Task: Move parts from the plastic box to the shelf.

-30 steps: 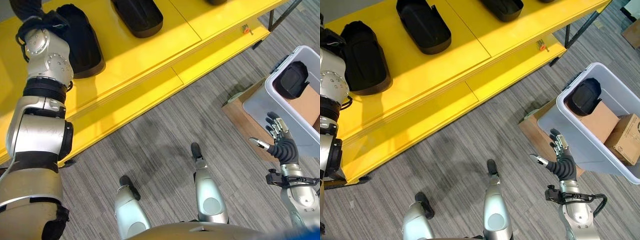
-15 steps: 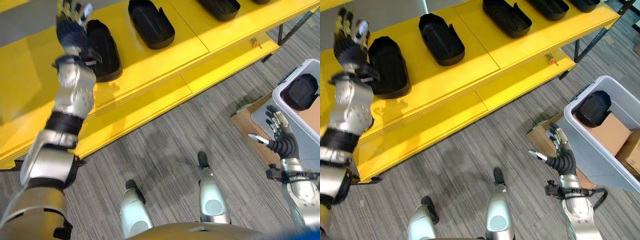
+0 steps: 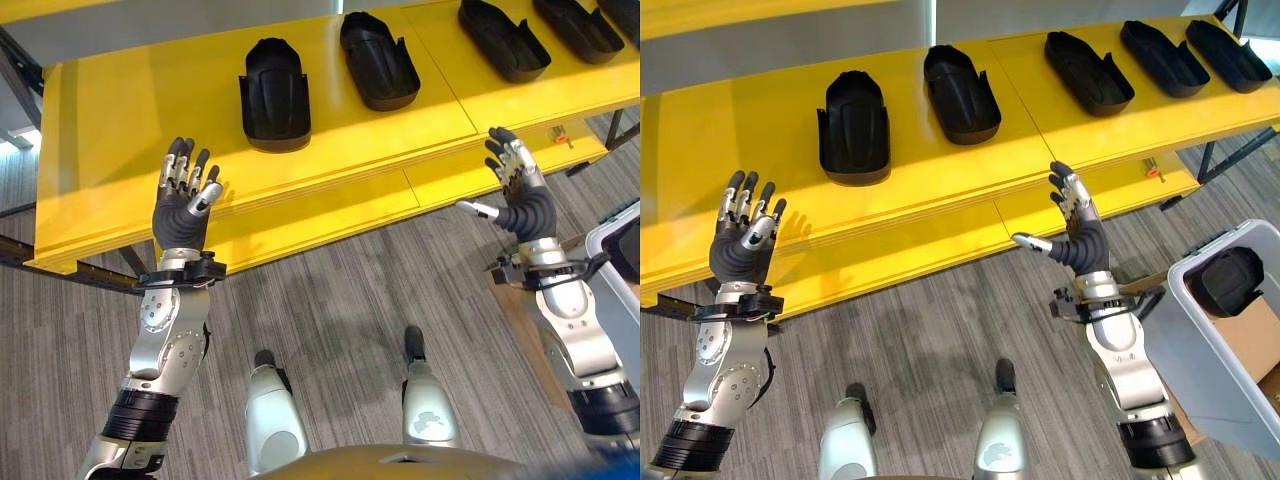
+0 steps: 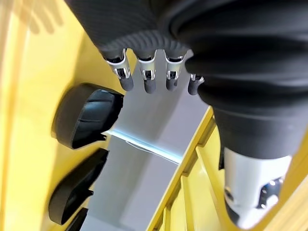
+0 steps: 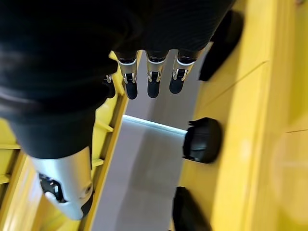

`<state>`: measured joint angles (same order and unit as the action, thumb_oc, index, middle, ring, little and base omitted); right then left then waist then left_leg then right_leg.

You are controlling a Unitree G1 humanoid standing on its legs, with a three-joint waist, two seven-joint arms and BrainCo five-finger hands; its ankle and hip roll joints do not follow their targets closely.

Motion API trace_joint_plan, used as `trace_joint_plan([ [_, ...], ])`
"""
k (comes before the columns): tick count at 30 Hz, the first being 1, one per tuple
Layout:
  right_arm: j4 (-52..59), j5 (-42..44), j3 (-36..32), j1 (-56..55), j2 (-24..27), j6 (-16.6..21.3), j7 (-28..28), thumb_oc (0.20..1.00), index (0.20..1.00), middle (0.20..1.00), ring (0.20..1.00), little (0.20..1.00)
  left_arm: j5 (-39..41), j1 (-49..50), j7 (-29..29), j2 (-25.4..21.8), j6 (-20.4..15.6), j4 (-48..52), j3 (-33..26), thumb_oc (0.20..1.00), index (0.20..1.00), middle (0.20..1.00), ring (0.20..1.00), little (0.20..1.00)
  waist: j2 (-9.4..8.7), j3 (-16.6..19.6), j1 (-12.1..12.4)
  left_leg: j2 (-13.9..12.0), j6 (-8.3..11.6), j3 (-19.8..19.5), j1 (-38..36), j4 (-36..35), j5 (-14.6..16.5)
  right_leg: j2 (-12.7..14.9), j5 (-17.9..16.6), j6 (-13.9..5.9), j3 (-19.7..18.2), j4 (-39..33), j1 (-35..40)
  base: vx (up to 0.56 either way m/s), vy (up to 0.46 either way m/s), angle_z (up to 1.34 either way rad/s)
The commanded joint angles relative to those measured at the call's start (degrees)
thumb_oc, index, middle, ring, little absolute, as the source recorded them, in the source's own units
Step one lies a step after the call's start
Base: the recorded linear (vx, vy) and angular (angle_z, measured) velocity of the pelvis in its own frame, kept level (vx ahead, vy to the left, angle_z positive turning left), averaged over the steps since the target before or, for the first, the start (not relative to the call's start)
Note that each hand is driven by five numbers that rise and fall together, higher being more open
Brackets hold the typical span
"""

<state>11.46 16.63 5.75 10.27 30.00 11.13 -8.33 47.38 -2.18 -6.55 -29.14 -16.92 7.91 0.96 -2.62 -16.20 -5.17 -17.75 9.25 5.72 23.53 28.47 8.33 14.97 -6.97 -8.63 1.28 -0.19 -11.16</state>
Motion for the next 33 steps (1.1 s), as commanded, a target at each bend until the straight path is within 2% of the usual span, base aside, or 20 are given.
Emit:
trace_joint_plan([
  [1,1.7,-2.1,-1.4,6.7,3.2,2.1,-2.2,1.000,1.000,1.000,1.000,1.000,-5.2,1.2,1.6,-0.1,-1.5,5.1,-0.7,1.000,1.000,1.000,1.000,1.000,0.95,-0.9,0.8,2.3,-2.85,1.6,-1.7,-7.9,-7.3,2.5,7.7,-1.20,3.4,6.2,4.1,-0.01,0.003,0.15],
  [10,0.6,-11.7,3.5,15.0,4.2,-0.7,-3.7,1.000,1.000,1.000,1.000,1.000,-8.0,5.4,1.1,0.2,-1.2,5.8,-2.8,1.000,1.000,1.000,1.000,1.000,-0.20,-2.6,3.3,2.6,-3.50,0.4,0.1,-6.7,-6.9,2.5,7.7,-1.05,4.4,6.2,4.1,0.00,0.000,0.06],
  [17,-2.0,-16.2,8.6,20.2,1.4,-2.1,-3.6,1.000,1.000,1.000,1.000,1.000,-7.6,7.6,0.4,1.4,-1.5,6.4,-3.1,1.000,1.000,1.000,1.000,1.000,-0.44,-3.3,5.4,3.2,-3.94,-0.3,1.0,-6.2,-6.6,2.8,8.0,-0.93,5.2,6.4,4.5,0.02,0.006,0.07],
  [33,-7.8,-22.9,16.6,26.0,-3.5,-4.5,-2.6,1.000,1.000,1.000,1.000,1.000,-9.6,7.6,-2.5,2.4,-2.1,5.2,-3.7,1.000,1.000,1.000,1.000,1.000,-0.51,-4.1,8.3,4.1,-4.53,-1.2,2.7,-5.8,-6.4,2.8,8.2,-0.89,6.6,6.3,4.6,0.00,0.001,0.05],
])
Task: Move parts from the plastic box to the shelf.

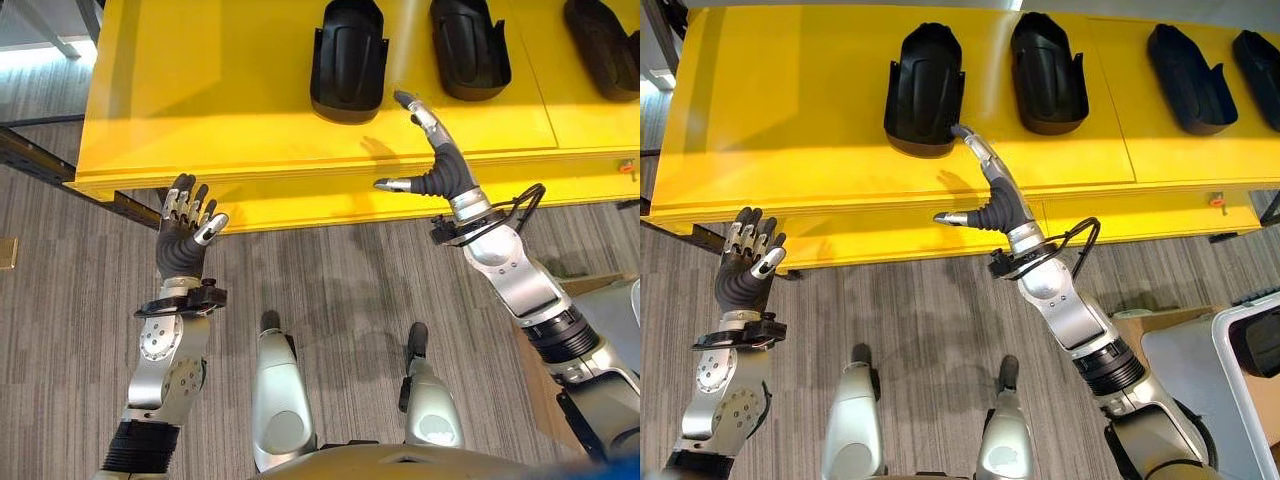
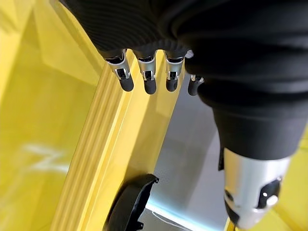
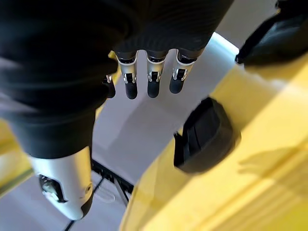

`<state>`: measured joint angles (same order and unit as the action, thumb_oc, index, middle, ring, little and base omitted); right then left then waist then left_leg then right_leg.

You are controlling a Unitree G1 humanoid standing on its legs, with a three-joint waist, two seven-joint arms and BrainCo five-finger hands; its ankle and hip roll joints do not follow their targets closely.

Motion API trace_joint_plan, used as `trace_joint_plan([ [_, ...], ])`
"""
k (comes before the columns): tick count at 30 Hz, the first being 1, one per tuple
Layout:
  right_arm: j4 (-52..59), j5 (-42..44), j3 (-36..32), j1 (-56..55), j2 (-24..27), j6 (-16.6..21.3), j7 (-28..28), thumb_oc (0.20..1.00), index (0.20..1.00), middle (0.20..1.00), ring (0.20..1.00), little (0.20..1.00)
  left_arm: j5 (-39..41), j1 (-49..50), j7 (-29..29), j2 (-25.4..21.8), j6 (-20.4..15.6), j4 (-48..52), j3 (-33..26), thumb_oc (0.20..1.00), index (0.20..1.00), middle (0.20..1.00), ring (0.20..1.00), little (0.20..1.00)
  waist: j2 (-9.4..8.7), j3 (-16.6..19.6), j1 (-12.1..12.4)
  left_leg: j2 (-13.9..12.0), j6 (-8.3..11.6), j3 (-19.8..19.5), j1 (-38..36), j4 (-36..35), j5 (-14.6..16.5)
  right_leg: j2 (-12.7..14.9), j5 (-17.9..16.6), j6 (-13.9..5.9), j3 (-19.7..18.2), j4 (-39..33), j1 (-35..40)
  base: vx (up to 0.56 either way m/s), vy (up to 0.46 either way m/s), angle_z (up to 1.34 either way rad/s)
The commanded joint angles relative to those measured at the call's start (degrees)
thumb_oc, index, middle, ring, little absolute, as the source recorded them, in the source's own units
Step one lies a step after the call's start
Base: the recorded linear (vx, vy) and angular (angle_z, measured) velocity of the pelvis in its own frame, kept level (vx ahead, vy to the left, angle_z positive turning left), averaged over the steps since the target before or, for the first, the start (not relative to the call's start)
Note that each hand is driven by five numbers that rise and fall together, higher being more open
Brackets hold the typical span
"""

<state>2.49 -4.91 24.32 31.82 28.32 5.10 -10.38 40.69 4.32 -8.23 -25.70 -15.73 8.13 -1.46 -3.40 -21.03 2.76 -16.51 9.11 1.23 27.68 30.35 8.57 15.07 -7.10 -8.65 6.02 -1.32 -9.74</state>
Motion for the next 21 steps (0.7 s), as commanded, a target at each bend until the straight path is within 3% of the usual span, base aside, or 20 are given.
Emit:
trace_joint_plan([
  [1,0.2,-1.9,-1.2,5.3,-2.2,1.2,-0.3,1.000,1.000,1.000,1.000,1.000,-2.9,1.2,-1.0,-1.0,-3.1,4.5,-1.2,1.000,1.000,1.000,1.000,1.000,0.23,0.8,0.7,3.0,-4.45,3.2,-1.5,-7.7,-6.6,2.7,8.3,-0.87,1.8,7.4,3.2,0.00,0.010,0.06],
  [13,-10.2,-4.8,2.8,10.1,-5.4,-1.6,-0.5,1.000,1.000,1.000,1.000,1.000,-3.9,2.2,-2.0,-1.5,-3.7,3.8,-3.1,1.000,1.000,1.000,1.000,1.000,-0.01,0.2,3.5,3.7,-4.66,1.8,0.2,-7.4,-6.7,2.6,8.2,-0.83,3.4,6.7,3.9,0.00,0.000,0.04],
  [21,-16.7,-6.5,2.5,14.6,-3.7,-2.8,-2.0,1.000,1.000,1.000,1.000,1.000,-3.3,2.2,-1.6,-2.1,-4.0,4.3,-2.6,1.000,1.000,1.000,1.000,1.000,0.03,-0.7,5.1,4.4,-4.83,1.1,1.4,-7.3,-6.7,2.6,8.0,-0.94,4.3,6.7,3.6,0.00,0.005,0.07],
])
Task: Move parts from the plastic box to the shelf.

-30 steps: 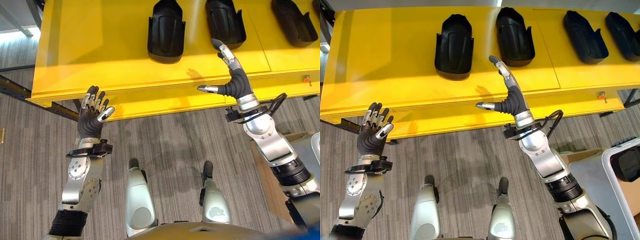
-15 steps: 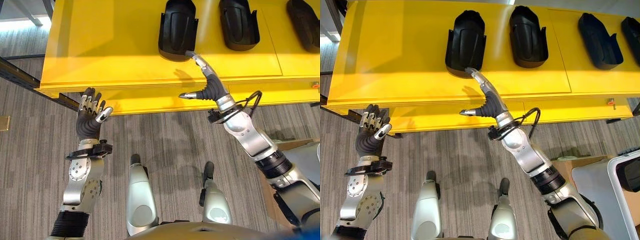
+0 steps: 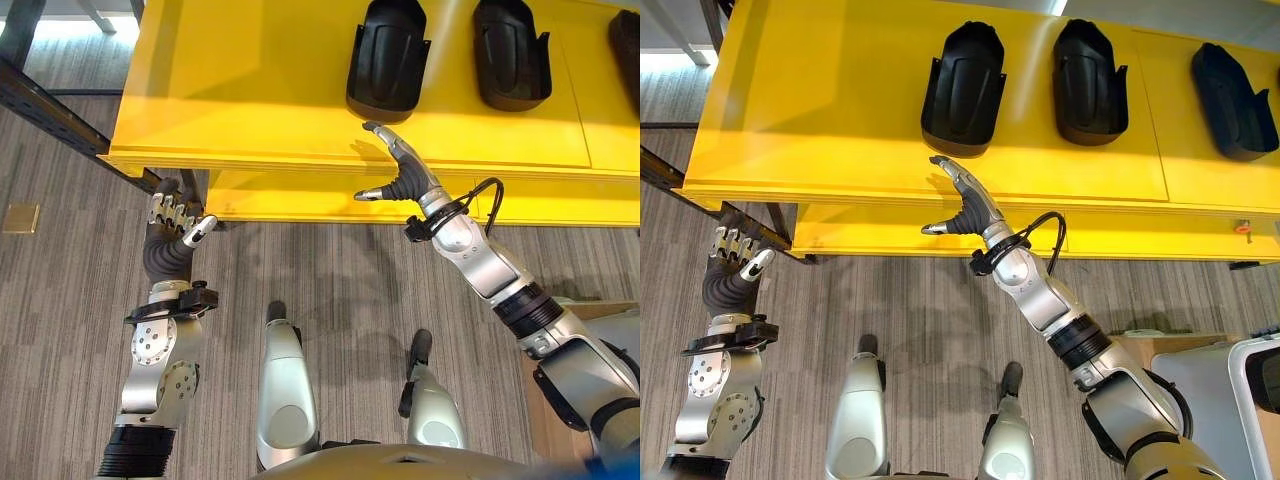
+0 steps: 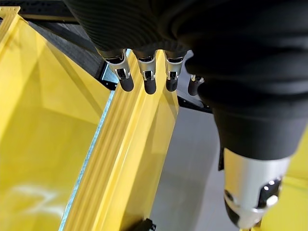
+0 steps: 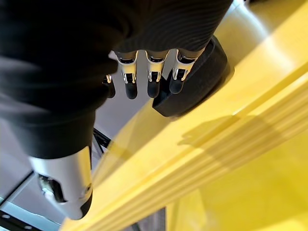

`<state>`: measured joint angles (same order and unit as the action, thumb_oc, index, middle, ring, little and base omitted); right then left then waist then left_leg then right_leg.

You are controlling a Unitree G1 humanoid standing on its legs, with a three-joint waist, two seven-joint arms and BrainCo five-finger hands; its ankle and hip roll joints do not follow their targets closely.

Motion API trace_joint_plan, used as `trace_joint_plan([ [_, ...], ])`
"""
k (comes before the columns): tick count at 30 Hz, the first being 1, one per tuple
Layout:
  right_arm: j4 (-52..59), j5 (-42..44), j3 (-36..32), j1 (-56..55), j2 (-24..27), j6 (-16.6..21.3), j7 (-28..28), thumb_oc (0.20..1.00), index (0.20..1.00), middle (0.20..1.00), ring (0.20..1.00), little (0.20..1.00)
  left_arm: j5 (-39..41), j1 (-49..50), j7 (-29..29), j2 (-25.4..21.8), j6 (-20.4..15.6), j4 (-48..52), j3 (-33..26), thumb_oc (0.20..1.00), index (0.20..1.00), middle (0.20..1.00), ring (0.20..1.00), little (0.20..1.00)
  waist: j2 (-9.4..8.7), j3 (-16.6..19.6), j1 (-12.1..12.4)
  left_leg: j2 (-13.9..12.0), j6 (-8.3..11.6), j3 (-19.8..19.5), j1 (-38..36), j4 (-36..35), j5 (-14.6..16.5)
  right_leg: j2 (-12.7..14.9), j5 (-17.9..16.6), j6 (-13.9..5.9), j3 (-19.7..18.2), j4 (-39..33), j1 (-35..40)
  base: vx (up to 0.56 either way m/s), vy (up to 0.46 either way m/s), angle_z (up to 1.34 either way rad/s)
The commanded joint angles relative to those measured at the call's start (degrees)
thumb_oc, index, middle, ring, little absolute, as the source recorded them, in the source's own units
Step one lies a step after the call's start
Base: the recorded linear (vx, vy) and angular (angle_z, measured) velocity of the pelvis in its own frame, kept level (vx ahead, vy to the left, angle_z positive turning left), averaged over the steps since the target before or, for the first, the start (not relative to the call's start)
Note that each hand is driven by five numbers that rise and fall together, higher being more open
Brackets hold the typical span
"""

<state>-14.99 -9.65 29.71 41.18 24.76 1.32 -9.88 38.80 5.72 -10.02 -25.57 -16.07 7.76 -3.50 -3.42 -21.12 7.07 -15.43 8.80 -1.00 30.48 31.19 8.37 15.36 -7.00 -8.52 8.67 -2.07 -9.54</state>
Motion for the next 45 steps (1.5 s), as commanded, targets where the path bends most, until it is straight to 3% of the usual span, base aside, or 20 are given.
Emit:
trace_joint_plan([
  [1,-0.8,-1.3,-3.6,6.0,0.4,0.7,-3.2,1.000,1.000,1.000,1.000,1.000,-1.3,0.8,0.2,-2.4,-3.7,4.8,-0.5,1.000,1.000,1.000,1.000,1.000,0.12,-0.9,1.1,3.5,-4.57,3.1,-1.0,-8.0,-6.5,2.3,7.9,-0.97,1.8,7.6,3.2,-0.01,0.004,0.17],
  [25,-18.9,-1.5,-1.5,17.6,4.6,-1.5,-5.4,1.000,1.000,1.000,1.000,1.000,0.2,0.7,0.6,-3.4,-4.1,5.1,0.5,1.000,1.000,1.000,1.000,1.000,1.94,-4.6,2.2,4.2,-5.09,2.8,1.3,-6.9,-6.1,2.7,8.3,-0.74,1.4,9.8,0.4,0.00,0.009,0.02],
  [45,-23.3,-1.9,-1.0,20.8,6.1,-2.2,-5.6,1.000,1.000,1.000,1.000,1.000,0.7,0.3,0.7,-3.3,-4.2,4.4,0.2,1.000,1.000,1.000,1.000,1.000,2.29,-4.8,1.3,4.2,-5.20,3.0,1.8,-6.0,-5.6,2.5,8.8,-0.51,0.4,11.2,-1.1,0.00,0.000,0.00],
])
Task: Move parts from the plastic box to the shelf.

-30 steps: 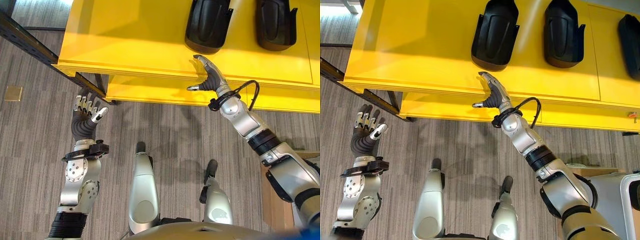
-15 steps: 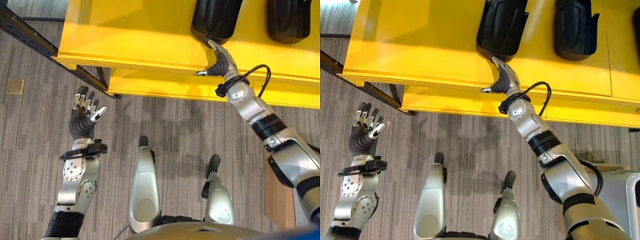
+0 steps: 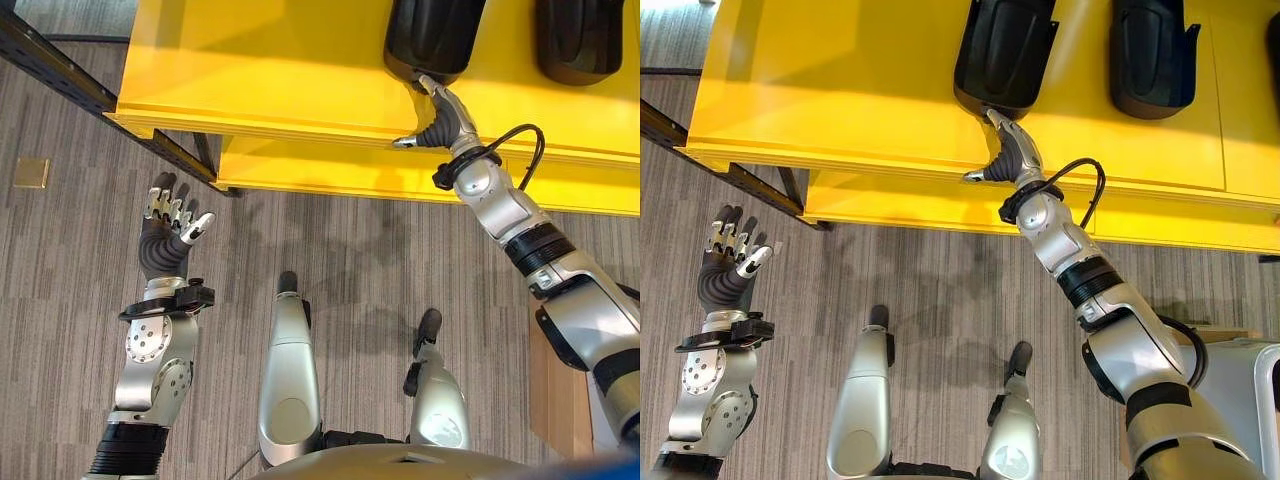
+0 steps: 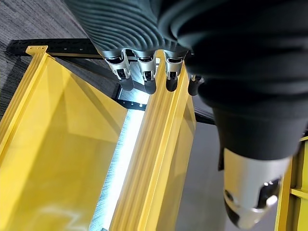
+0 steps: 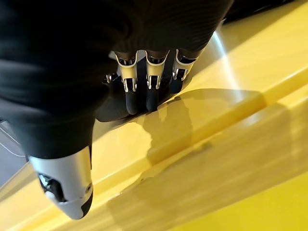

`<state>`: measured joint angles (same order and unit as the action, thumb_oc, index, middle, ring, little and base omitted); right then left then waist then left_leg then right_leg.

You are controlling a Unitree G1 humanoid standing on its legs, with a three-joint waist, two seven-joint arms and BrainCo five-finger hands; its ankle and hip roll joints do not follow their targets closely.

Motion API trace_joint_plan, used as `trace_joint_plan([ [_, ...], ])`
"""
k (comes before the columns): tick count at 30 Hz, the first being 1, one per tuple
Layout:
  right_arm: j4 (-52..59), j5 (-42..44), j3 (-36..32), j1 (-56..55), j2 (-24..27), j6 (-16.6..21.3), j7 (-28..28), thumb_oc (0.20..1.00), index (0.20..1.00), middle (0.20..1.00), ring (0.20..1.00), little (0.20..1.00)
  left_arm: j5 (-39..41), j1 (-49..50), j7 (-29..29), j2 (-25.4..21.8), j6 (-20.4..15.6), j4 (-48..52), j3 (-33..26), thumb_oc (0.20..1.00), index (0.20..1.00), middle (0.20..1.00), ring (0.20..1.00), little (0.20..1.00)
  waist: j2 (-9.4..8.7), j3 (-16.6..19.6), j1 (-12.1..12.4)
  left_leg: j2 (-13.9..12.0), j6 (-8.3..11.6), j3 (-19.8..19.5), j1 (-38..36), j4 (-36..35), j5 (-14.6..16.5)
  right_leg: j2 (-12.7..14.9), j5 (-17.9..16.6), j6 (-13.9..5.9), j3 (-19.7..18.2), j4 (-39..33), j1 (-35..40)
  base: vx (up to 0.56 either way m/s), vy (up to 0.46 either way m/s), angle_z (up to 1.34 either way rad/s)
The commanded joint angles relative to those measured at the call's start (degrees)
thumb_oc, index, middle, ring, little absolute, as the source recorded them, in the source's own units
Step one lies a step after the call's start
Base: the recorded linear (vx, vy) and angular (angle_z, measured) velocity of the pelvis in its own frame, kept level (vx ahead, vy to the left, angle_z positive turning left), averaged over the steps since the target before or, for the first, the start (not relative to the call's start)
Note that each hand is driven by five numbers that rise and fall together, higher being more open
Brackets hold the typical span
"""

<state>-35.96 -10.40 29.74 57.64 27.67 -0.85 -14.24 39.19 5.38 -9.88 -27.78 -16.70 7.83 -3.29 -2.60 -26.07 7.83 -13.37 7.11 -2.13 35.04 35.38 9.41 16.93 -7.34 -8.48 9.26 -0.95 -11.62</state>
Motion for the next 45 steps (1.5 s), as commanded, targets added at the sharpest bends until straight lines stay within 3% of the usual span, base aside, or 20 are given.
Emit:
trace_joint_plan([
  [1,-2.4,-1.2,-1.1,4.5,3.4,-0.1,-1.2,1.000,1.000,1.000,1.000,1.000,0.3,0.7,0.7,-1.2,-3.6,4.3,-0.1,1.000,1.000,1.000,1.000,1.000,1.50,0.0,0.4,2.1,-3.51,4.2,-3.0,-10.2,-6.6,1.0,9.2,-0.57,-0.3,10.2,0.9,0.00,0.000,0.00],
  [26,-2.0,-1.0,-1.2,5.8,6.6,0.0,-1.1,1.000,1.000,1.000,1.000,1.000,1.1,0.6,0.9,-1.2,-3.5,3.1,-0.4,1.000,1.000,1.000,1.000,1.000,1.41,0.6,-0.4,2.1,-3.59,4.3,-3.1,-10.1,-6.4,0.8,9.1,-0.56,-0.8,10.6,0.4,0.00,0.000,-0.01],
  [33,11.1,0.4,-4.7,-2.9,6.1,1.9,0.4,1.000,1.000,1.000,1.000,1.000,-0.1,0.2,0.3,-0.5,-3.0,2.8,-0.8,1.000,1.000,1.000,1.000,1.000,1.28,0.8,-1.3,2.0,-3.56,4.5,-3.7,-10.4,-6.4,0.8,9.4,-0.59,-0.9,10.7,0.6,0.00,0.000,0.00],
  [39,28.0,4.9,-11.6,-19.1,3.9,5.4,2.7,1.000,1.000,1.000,1.000,1.000,-1.0,0.2,-0.1,0.6,-2.0,2.1,-0.7,1.000,1.000,1.000,1.000,1.000,1.46,0.8,-2.8,1.5,-3.58,4.8,-4.5,-10.2,-6.4,0.8,9.8,-0.66,-1.4,11.3,0.4,0.00,-0.017,-0.01],
  [45,37.1,7.0,-15.5,-29.9,1.9,7.0,4.4,1.000,1.000,1.000,1.000,1.000,-1.1,1.0,-0.1,1.2,-1.1,1.4,-0.8,1.000,1.000,1.000,1.000,1.000,1.58,1.9,-4.0,0.8,-3.37,5.5,-5.9,-10.8,-6.7,0.7,9.9,-0.67,-2.2,10.9,0.6,-0.01,-0.032,-0.11],
])
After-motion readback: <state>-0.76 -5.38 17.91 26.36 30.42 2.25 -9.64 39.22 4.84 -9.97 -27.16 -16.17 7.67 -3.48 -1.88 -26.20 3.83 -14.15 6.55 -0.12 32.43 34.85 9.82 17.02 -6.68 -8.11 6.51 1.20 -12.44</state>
